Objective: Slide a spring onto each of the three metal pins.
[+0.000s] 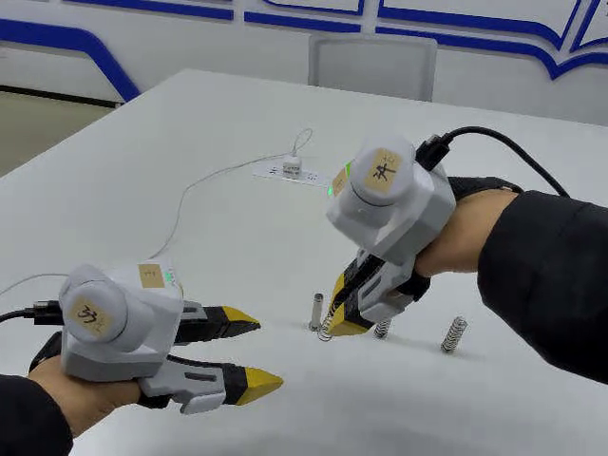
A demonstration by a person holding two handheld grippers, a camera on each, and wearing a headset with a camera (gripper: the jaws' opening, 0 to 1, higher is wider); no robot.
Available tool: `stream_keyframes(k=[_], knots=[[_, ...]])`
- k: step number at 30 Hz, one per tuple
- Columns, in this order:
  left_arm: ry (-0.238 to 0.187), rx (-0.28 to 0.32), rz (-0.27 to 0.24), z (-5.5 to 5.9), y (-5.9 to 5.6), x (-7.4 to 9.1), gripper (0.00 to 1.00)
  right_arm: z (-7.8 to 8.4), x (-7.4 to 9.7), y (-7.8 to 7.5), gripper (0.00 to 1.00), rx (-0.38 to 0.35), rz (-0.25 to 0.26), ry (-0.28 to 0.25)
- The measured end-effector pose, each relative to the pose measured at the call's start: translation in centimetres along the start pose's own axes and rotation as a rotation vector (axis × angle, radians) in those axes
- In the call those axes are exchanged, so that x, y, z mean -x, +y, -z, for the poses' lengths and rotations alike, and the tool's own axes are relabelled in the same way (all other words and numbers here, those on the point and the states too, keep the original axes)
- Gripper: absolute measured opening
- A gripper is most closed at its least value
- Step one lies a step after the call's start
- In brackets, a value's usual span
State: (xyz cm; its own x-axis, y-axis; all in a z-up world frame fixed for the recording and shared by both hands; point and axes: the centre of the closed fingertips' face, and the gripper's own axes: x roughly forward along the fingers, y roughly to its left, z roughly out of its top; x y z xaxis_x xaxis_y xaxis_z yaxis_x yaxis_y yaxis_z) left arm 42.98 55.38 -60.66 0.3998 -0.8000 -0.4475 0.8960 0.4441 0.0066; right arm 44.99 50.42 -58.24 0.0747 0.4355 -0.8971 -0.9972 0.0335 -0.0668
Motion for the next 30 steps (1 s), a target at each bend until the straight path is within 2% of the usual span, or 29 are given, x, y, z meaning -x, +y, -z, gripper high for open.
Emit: stream_keyframes(k=[5, 10, 17, 25, 30], knots=[[-0.006, 0.013, -0.013, 0.1, -0.1, 0.2, 0.48, 0.1, 0.4, -1.6, 0.12, -0.004, 0.023, 0.014], [-0.016, 0.034, -0.022, 0.1, -0.2, 0.0, 0.51, 0.0, 0.5, -3.6, 0.12, -0.003, 0.067, 0.033], [-0.016, 0.042, -0.028, 0.1, -0.3, 0.0, 0.54, 0.1, -0.5, -5.6, 0.12, -0.019, 0.085, 0.055], [-0.007, 0.043, -0.017, 0.3, -0.6, -0.3, 0.56, 0.4, -2.1, -6.8, 0.12, -0.045, 0.081, 0.083], [-0.005, 0.044, -0.014, 0.4, -0.6, -0.2, 0.55, 0.3, -2.9, -6.5, 0.12, -0.052, 0.064, 0.096]])
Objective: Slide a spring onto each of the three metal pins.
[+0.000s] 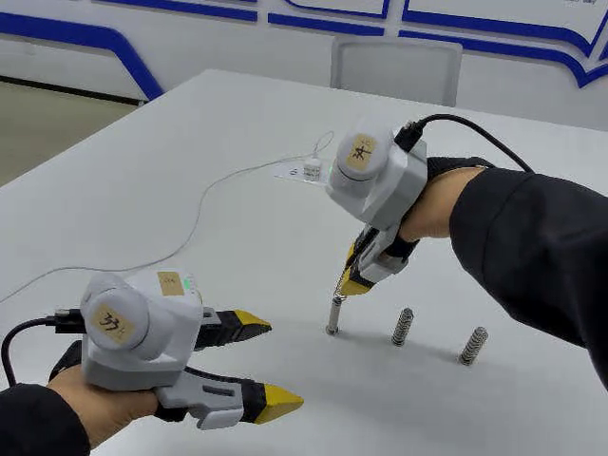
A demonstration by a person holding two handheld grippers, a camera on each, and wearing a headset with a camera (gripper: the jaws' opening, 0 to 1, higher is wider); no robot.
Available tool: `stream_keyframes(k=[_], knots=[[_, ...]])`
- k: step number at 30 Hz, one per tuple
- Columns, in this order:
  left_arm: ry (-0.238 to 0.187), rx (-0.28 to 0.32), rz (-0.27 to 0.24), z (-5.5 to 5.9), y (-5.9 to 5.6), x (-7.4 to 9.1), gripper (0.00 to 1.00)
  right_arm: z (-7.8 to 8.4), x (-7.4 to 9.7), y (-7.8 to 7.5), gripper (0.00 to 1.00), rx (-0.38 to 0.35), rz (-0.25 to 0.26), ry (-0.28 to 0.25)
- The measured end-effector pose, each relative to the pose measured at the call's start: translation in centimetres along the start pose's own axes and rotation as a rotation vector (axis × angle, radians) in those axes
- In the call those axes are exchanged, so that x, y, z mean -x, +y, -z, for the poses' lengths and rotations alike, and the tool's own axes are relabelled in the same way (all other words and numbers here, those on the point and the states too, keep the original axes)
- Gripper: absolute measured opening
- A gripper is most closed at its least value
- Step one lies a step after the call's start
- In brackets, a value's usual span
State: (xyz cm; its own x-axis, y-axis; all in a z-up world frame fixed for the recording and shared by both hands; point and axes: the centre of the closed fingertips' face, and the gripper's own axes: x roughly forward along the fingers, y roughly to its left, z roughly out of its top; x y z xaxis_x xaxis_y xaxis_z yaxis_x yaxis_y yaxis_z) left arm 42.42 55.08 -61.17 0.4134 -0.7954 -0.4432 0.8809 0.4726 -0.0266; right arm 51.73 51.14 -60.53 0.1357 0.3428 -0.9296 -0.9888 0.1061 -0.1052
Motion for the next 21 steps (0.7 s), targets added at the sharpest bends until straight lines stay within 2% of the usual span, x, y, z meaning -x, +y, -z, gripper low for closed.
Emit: stream_keyframes(k=[13, 21], knots=[[0.0, 0.004, 0.003, 0.1, -0.1, 0.0, 0.54, 0.4, -1.6, -0.4, 0.12, -0.019, -0.005, 0.041], [0.0, 0.007, 0.0, 0.1, -0.1, 0.0, 0.54, 0.9, -3.4, -0.4, 0.12, -0.05, -0.004, 0.081]])
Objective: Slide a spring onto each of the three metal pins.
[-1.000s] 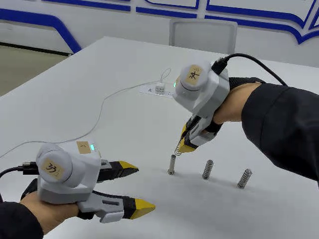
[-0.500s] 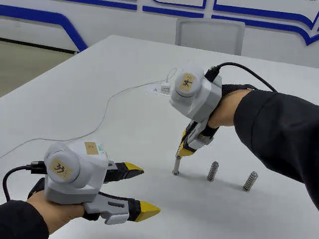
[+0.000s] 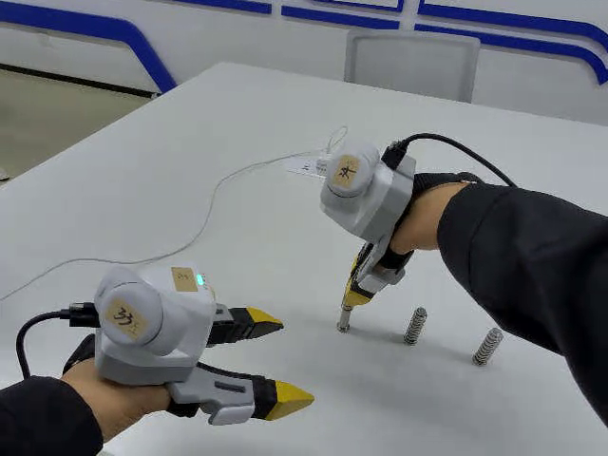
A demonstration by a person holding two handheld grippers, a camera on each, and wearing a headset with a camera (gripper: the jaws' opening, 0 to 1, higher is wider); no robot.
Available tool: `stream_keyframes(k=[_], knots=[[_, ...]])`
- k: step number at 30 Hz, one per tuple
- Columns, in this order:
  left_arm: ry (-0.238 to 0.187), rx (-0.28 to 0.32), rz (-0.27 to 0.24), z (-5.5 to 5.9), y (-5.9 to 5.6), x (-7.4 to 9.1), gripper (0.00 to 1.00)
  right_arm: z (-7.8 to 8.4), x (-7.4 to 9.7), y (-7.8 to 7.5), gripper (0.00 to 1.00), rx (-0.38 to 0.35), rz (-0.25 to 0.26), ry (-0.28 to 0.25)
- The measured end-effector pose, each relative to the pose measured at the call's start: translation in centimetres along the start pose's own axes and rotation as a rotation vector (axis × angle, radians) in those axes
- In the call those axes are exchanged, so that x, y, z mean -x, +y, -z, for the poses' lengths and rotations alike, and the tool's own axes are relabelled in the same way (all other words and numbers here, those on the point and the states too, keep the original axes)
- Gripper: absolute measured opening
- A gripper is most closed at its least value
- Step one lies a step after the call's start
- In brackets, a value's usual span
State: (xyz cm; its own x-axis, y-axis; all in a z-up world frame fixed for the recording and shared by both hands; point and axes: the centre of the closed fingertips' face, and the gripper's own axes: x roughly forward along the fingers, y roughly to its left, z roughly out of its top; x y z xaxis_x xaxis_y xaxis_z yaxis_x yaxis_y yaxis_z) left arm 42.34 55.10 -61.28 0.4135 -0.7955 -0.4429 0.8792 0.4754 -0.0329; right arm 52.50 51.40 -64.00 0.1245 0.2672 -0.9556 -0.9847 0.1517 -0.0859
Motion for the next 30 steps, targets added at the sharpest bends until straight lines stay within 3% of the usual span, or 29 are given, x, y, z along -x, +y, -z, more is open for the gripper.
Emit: stream_keyframes(k=[8, 20, 30], knots=[[0.004, 0.002, 0.0, 0.1, 0.0, 0.0, 0.54, 0.7, -1.3, 0.0, 0.12, -0.012, 0.008, 0.039], [0.004, 0.004, -0.005, 0.1, 0.1, 0.0, 0.54, 1.2, -2.8, 0.1, 0.13, -0.024, 0.002, 0.056], [0.011, 0.005, -0.004, 0.2, 0.1, -0.1, 0.54, 1.3, -2.5, 0.1, 0.17, -0.024, 0.014, 0.019]])
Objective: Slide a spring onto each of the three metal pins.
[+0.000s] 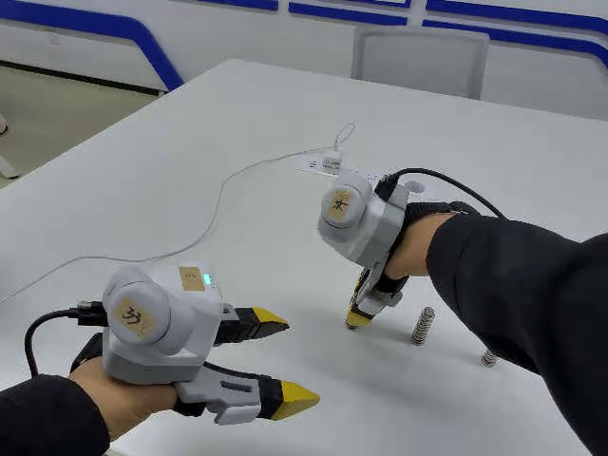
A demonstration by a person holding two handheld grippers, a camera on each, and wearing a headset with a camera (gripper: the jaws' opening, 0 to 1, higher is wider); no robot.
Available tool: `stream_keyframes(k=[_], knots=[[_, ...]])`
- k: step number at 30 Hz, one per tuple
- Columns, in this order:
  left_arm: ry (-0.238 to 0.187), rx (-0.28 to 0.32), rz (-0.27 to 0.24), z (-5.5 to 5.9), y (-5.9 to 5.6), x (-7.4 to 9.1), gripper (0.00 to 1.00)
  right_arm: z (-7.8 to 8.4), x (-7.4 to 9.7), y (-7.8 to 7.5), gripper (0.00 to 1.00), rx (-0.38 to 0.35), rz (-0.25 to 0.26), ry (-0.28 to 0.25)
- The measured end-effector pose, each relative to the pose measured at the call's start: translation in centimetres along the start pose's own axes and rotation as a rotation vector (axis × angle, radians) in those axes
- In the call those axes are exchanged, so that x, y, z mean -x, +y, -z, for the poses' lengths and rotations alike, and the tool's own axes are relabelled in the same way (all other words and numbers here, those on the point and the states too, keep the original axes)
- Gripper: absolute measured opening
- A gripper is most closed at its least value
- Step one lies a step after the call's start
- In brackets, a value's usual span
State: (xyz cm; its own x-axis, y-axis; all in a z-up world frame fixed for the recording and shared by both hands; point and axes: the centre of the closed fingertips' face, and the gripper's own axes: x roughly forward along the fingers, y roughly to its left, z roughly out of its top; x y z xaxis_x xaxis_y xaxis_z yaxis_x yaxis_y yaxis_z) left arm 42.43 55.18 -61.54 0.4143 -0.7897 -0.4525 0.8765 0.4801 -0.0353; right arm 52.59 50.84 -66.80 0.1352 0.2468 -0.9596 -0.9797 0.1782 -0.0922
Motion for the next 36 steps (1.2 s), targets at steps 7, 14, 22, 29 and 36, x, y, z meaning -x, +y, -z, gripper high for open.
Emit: stream_keyframes(k=[7, 14, 22, 29, 36], knots=[[-0.005, 0.003, -0.006, -0.1, 0.2, 0.0, 0.54, -0.1, 1.6, -0.3, 0.21, -0.012, 0.023, -0.05], [-0.013, 0.004, -0.016, -0.3, 0.5, 0.2, 0.54, 0.4, 3.7, -0.5, 0.23, -0.053, 0.044, -0.124], [-0.015, -0.004, -0.013, -0.6, 0.5, 0.1, 0.54, 1.4, 6.1, 0.5, 0.25, -0.106, 0.055, -0.233], [-0.017, -0.009, -0.005, -0.9, 0.5, -0.3, 0.55, 2.7, 8.1, 1.5, 0.26, -0.153, 0.087, -0.328], [-0.022, -0.007, -0.001, -1.0, 0.5, -0.3, 0.55, 4.5, 10.1, 2.9, 0.27, -0.195, 0.134, -0.419]])
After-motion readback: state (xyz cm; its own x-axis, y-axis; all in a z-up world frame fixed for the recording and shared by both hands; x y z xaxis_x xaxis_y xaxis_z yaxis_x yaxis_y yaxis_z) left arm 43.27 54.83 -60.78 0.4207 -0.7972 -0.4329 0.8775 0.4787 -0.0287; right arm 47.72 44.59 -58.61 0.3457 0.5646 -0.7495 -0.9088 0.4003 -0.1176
